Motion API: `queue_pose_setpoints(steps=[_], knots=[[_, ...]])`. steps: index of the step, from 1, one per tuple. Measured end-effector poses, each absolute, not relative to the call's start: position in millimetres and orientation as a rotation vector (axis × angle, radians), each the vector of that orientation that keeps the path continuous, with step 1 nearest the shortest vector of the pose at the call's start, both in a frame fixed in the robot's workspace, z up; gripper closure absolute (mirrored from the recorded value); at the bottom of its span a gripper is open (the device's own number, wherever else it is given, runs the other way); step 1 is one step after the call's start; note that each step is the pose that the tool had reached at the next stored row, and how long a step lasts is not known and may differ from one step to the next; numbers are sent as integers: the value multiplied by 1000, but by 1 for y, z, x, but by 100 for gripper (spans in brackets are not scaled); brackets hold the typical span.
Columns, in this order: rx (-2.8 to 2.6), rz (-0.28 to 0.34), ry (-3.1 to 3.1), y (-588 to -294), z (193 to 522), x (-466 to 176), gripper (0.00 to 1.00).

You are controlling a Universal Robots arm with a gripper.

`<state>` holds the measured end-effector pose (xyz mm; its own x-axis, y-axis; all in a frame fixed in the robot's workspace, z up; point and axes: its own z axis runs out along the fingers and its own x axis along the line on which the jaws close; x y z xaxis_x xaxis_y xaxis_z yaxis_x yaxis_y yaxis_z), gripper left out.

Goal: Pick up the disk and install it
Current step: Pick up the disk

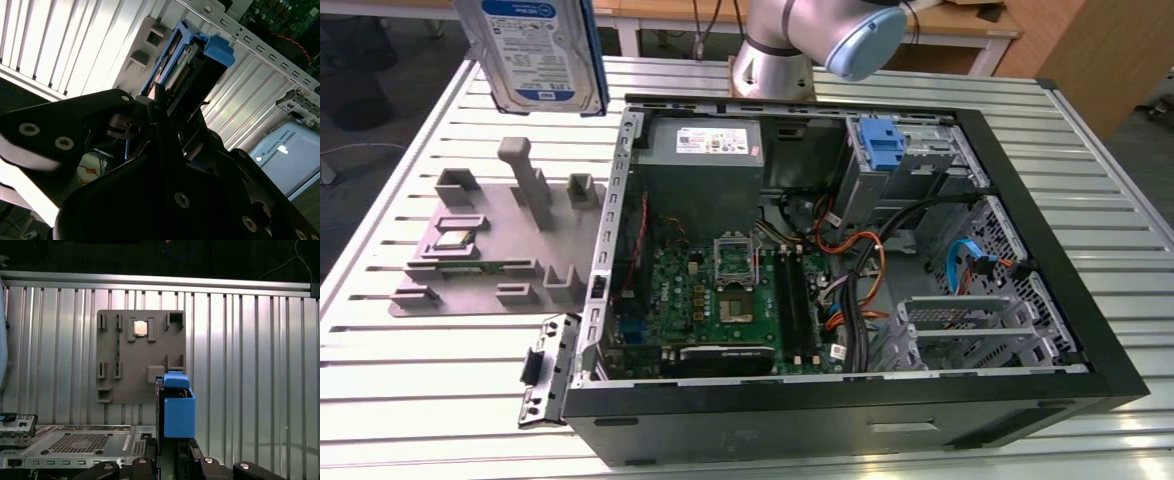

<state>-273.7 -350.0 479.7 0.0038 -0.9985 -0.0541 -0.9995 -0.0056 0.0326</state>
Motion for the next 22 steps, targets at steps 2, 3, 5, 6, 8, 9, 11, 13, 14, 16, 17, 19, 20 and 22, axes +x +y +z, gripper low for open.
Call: queue_pose_setpoints(steps=[2,3,5,6,8,9,11,13,14,16,17,19,20,22], knots=[[-2215,96,2205,-350,480,-269,65],[-2215,96,2205,-350,480,-268,65],[-2215,96,2205,-350,480,-266,65],[-2215,96,2205,-350,480,-265,65],[-2215,96,2205,-350,480,-265,65],[-2215,96,2205,-350,480,-265,65],[-2215,97,2205,-350,480,-265,65],[-2215,96,2205,-350,480,-265,65],[-2215,96,2205,-350,480,-264,65],[-2215,97,2205,-350,480,-262,65],[-2215,96,2205,-350,480,-260,65],[-2215,97,2205,-350,480,-255,65],[-2215,96,2205,-350,480,-252,65],[-2215,96,2205,-350,480,-247,65]])
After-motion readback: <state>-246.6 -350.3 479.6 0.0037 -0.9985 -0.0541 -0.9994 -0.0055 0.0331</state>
